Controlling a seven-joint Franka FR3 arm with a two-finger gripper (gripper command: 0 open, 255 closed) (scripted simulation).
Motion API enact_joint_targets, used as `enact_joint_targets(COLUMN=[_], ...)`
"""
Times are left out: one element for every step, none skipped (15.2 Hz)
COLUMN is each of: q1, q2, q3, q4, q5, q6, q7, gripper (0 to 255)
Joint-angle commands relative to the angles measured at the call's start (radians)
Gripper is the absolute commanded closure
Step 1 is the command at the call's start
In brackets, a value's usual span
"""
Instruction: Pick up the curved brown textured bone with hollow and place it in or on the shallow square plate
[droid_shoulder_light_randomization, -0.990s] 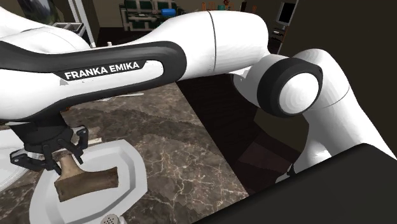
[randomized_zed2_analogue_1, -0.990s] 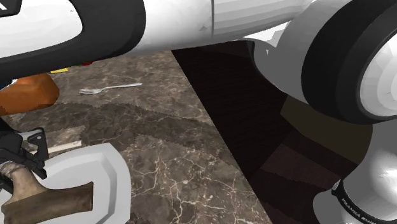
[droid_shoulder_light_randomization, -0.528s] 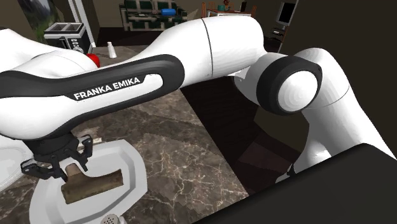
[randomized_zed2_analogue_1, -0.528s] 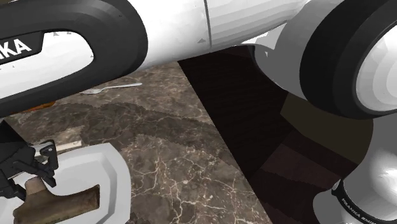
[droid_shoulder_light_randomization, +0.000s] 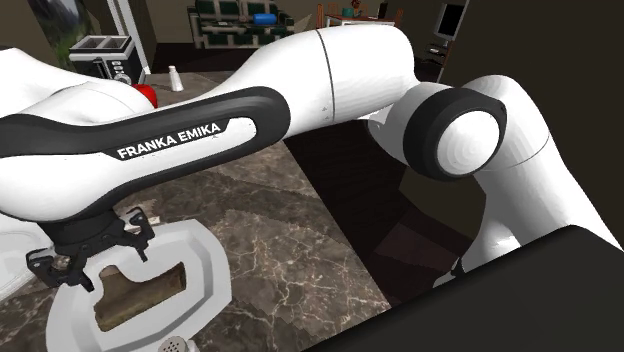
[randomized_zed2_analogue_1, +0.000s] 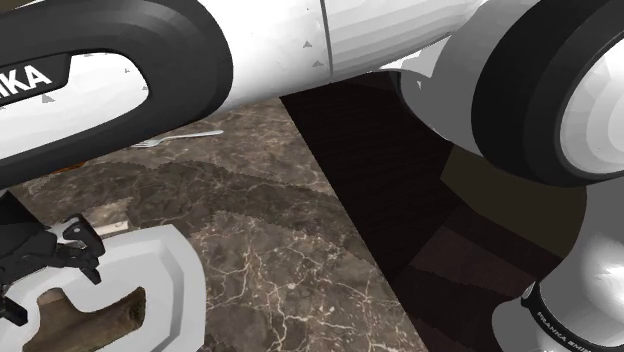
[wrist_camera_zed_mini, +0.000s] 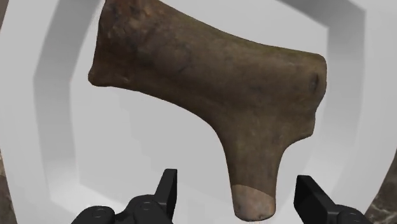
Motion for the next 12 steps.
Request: enact_joint_targets(q1=[0.0, 0.0, 0.0, 0.0, 0.005, 0.011, 0.019, 0.027, 0.027, 0.027, 0.027, 0.027], q2=[0.0, 0.0, 0.0, 0.0, 0.001, 0.006, 0.015, 0.026, 0.026, 0.025, 0.026, 0.026], q3=[0.0, 0.0, 0.0, 0.0, 0.0, 0.0, -0.001, -0.002, -0.003, -0.002, -0.003, -0.003], q4=[0.0, 0.0, 0.0, 0.0, 0.037, 0.08, 0.13, 0.177, 0.178, 0.177, 0.177, 0.178], q5=[0.0, 0.0, 0.0, 0.0, 0.001, 0.001, 0.001, 0.0, 0.0, 0.0, 0.0, 0.0], q6=[0.0, 0.0, 0.0, 0.0, -0.035, -0.072, -0.112, -0.147, -0.147, -0.147, -0.147, -0.147], q7=[0.0, 0.0, 0.0, 0.0, -0.003, -0.006, -0.009, -0.013, -0.013, -0.013, -0.013, -0.013], gripper=[0, 0, 0, 0, 0, 0, 0, 0, 0, 0, 0, 0])
